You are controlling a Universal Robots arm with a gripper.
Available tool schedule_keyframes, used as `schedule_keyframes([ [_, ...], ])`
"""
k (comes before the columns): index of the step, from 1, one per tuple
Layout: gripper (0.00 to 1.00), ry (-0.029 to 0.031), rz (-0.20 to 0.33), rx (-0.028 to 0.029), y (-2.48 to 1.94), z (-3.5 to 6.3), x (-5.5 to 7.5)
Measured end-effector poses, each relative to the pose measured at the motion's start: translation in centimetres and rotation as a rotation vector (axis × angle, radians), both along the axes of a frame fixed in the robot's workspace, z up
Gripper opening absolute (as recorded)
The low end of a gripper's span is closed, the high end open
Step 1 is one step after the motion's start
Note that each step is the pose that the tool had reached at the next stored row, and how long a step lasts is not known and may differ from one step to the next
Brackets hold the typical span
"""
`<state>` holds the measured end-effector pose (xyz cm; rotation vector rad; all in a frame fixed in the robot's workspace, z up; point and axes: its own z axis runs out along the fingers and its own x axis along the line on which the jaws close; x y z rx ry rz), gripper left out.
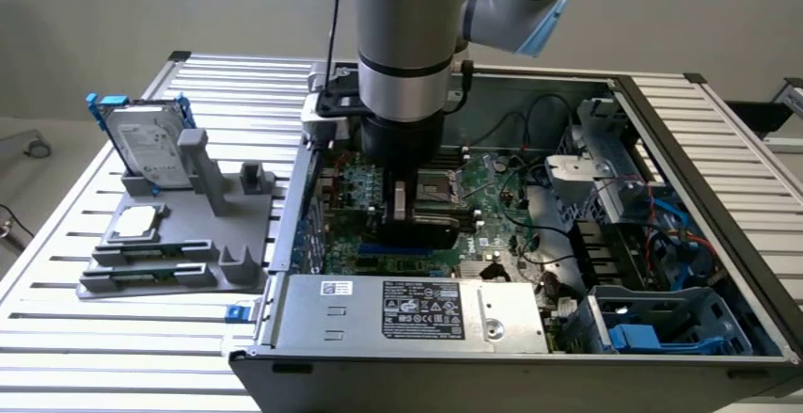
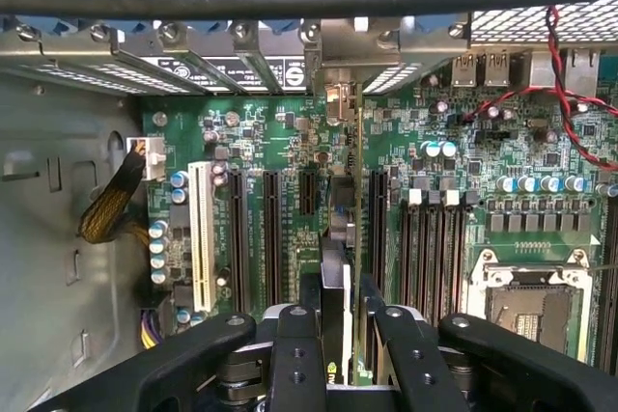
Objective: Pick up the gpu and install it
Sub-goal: 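Insert the gpu into the slot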
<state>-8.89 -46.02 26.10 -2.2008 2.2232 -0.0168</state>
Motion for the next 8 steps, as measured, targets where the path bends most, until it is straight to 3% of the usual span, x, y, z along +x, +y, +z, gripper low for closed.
schedule_keyframes([
  [8,0.26,0.006,0.0,-0.0003,0.06,-0.2,-0.02],
])
